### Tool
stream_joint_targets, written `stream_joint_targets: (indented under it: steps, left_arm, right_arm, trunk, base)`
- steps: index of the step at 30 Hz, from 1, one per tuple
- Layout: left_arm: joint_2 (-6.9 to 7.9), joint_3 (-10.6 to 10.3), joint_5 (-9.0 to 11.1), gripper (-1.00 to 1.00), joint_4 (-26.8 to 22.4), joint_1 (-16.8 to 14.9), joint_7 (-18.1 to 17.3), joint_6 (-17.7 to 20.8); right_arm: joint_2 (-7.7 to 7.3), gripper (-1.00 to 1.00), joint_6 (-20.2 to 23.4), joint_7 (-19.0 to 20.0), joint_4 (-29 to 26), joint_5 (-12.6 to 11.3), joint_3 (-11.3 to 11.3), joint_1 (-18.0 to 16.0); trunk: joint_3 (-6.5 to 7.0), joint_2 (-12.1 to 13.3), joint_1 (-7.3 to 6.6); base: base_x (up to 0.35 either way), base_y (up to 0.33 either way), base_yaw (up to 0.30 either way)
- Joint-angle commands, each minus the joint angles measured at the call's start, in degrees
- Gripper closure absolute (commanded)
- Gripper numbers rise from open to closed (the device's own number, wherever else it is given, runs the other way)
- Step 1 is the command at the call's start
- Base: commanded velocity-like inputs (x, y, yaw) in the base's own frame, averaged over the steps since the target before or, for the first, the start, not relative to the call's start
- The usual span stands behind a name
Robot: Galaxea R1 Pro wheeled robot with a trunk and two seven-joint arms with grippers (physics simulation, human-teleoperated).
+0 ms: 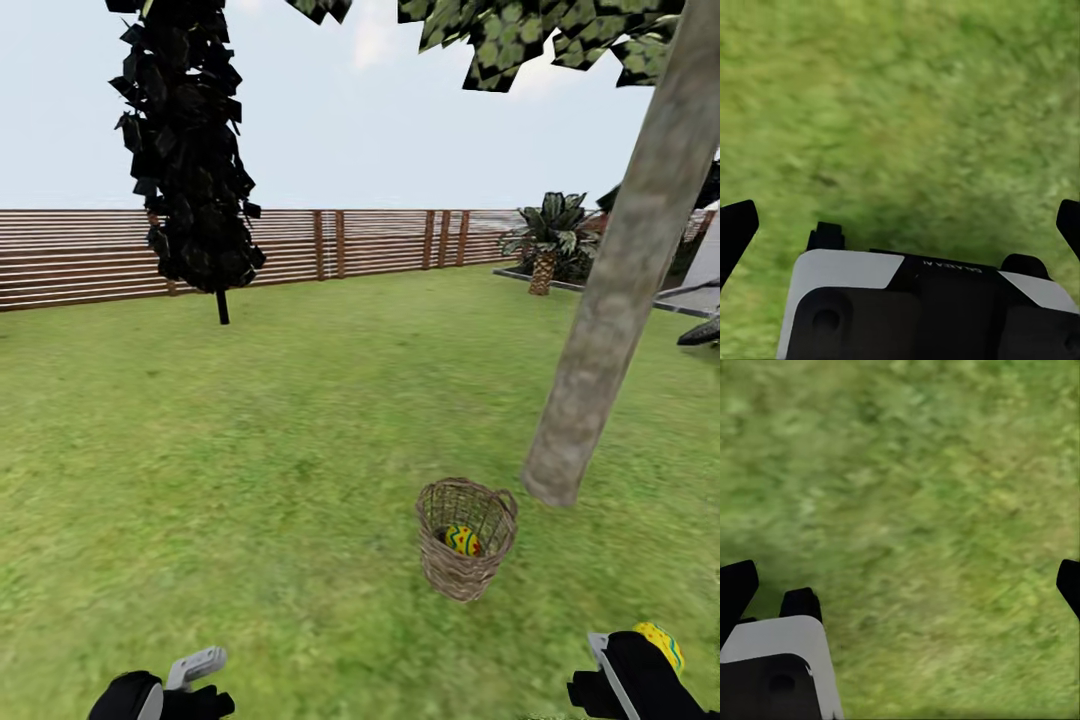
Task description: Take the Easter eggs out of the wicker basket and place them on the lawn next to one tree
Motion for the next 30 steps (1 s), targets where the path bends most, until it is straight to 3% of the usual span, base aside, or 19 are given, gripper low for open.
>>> stream_joint_targets:
  steps: [1,30]
  left_arm:
    - [0.0,0.1,-0.06,-1.0,0.05,-0.02,-0.28,0.23]
    - [0.03,0.03,-0.16,-1.0,0.24,-0.02,-0.28,0.28]
  right_arm:
    - [0.02,-1.0,0.28,0.37,-0.08,0.5,-0.06,-0.05]
    - [0.02,-1.0,0.28,0.38,-0.08,0.57,-0.06,-0.05]
  trunk:
    - [0.0,-0.04,0.01]
    - [1.82,-0.04,0.01]
  base:
    - [0.073,0.326,-0.24]
    - [0.074,0.326,-0.247]
